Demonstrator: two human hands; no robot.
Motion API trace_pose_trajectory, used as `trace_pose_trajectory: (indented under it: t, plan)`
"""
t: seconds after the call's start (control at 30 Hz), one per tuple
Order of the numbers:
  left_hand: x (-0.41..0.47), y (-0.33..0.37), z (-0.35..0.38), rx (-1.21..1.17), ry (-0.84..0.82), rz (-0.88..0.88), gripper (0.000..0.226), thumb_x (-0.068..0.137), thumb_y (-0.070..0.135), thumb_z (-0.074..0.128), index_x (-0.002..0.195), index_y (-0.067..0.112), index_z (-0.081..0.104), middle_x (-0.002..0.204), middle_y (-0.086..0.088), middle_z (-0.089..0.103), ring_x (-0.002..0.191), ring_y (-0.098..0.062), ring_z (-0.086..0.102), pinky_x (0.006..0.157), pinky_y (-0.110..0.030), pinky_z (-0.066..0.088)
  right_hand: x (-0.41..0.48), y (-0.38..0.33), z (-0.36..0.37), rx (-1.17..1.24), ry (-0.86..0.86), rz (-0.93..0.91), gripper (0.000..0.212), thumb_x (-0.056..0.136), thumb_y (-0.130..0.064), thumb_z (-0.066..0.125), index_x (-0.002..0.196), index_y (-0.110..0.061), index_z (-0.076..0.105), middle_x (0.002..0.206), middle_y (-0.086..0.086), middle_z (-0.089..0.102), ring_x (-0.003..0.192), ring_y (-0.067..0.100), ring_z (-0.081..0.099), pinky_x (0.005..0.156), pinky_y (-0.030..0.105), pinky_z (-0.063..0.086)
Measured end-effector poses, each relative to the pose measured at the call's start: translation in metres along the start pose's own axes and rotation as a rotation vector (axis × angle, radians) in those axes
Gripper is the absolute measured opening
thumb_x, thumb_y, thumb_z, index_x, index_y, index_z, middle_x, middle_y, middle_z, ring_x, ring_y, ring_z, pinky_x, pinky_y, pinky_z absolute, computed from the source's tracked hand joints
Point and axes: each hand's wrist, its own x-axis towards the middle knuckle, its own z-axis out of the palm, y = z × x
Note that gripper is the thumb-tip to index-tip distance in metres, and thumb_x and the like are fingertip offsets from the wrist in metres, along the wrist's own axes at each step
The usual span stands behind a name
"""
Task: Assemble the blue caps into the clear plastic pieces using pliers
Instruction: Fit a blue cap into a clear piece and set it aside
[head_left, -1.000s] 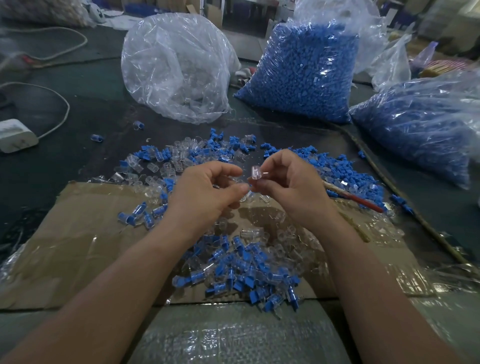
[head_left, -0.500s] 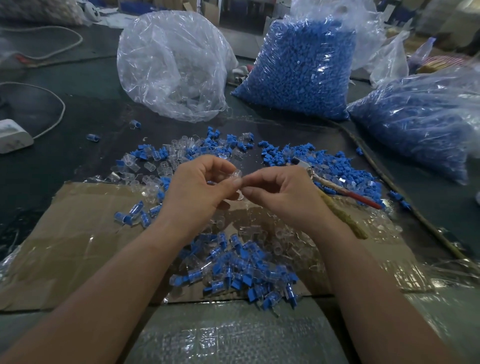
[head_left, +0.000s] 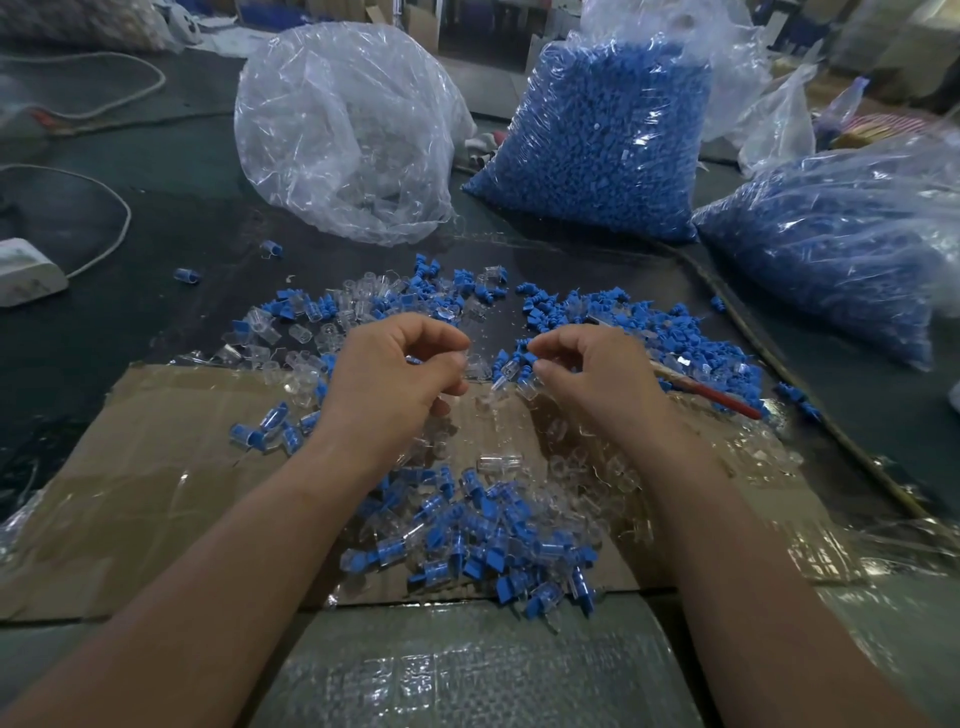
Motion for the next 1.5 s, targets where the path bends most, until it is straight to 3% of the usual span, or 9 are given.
trace_pose_trajectory:
  t: [0.23,0.33,0.43,0.7,0.9,1.13,1.27,1.37,1.5]
  plan:
    - [0.001,-0.002,0.001,0.076,0.021,0.014,0.019,0.083,0.004,0.063,0.077,0.023,0.062,0.074,0.003,0.065,0.061,-0.003,0.064,0.056,-0.017,0.054,0.002,-0.011,0.013,-0.225,-0.157,-0.19,0.034,0.086,-0.028,0.06,0.12,-0.024,0.059,0.123,-0.003,0.056,0.113,0.009,0.043,0.09,0.019,0.024]
    - [-0.002,-0.004,0.003,0.464,0.076,0.174,0.013,0.082,0.013,0.065,0.09,0.023,0.067,0.079,0.016,0.06,0.067,0.0,0.057,0.062,-0.008,0.042,0.0,-0.012,0.013,-0.24,-0.202,-0.223,0.039,0.087,-0.022,0.06,0.125,-0.025,0.055,0.132,-0.005,0.051,0.122,0.01,0.037,0.097,0.02,0.021]
    - [-0.005,-0.007,0.008,0.7,0.031,0.319,0.017,0.084,0.017,0.063,0.1,0.017,0.068,0.085,0.009,0.054,0.078,-0.005,0.048,0.073,-0.018,0.034,0.0,-0.011,0.011,-0.257,-0.253,-0.221,0.039,0.087,-0.021,0.058,0.126,-0.027,0.054,0.138,-0.005,0.046,0.128,0.014,0.034,0.106,0.03,0.023]
    - [-0.004,-0.007,0.006,0.67,0.04,0.297,0.018,0.083,0.018,0.064,0.1,0.016,0.068,0.088,0.011,0.05,0.084,-0.006,0.05,0.078,-0.022,0.035,0.001,-0.013,0.011,-0.232,-0.268,-0.241,0.016,0.083,-0.027,0.065,0.098,-0.026,0.071,0.135,0.0,0.048,0.124,0.016,0.038,0.098,0.031,0.031]
    - [-0.004,-0.009,0.006,0.679,0.049,0.284,0.021,0.082,0.017,0.065,0.103,0.015,0.067,0.091,0.006,0.055,0.085,-0.007,0.048,0.079,-0.023,0.036,-0.001,-0.015,0.012,-0.181,-0.186,-0.305,0.031,0.083,-0.024,0.065,0.114,-0.023,0.063,0.132,-0.002,0.051,0.123,0.01,0.037,0.101,0.026,0.022]
    - [0.002,-0.014,0.002,0.664,0.112,0.221,0.021,0.083,0.012,0.062,0.103,0.018,0.067,0.1,0.0,0.065,0.083,-0.007,0.052,0.075,-0.023,0.038,-0.004,-0.023,0.016,-0.202,-0.298,-0.366,0.027,0.081,-0.036,0.065,0.102,-0.019,0.066,0.1,-0.004,0.061,0.094,0.007,0.046,0.085,0.028,0.039]
    - [0.001,-0.013,0.004,0.647,0.089,0.245,0.022,0.083,0.011,0.062,0.104,0.015,0.067,0.097,0.003,0.064,0.082,-0.006,0.052,0.071,-0.015,0.036,-0.002,-0.022,0.015,-0.191,-0.293,-0.367,0.019,0.084,-0.027,0.064,0.1,-0.017,0.066,0.1,-0.003,0.062,0.094,0.01,0.048,0.085,0.026,0.04]
    - [-0.001,-0.009,0.006,0.609,0.028,0.288,0.026,0.084,0.011,0.061,0.109,0.015,0.066,0.09,0.01,0.056,0.081,-0.004,0.05,0.069,-0.007,0.031,-0.001,-0.02,0.009,-0.073,-0.198,-0.313,0.02,0.088,-0.023,0.059,0.104,-0.015,0.066,0.102,-0.004,0.062,0.095,0.008,0.048,0.083,0.022,0.036]
    - [-0.002,-0.007,0.008,0.486,-0.013,0.23,0.033,0.088,0.014,0.057,0.121,0.018,0.059,0.103,0.007,0.064,0.088,-0.003,0.057,0.075,-0.012,0.04,-0.004,-0.02,0.002,0.114,-0.154,-0.249,0.021,0.088,-0.022,0.059,0.106,-0.016,0.066,0.096,-0.01,0.058,0.094,0.006,0.052,0.083,0.021,0.04]
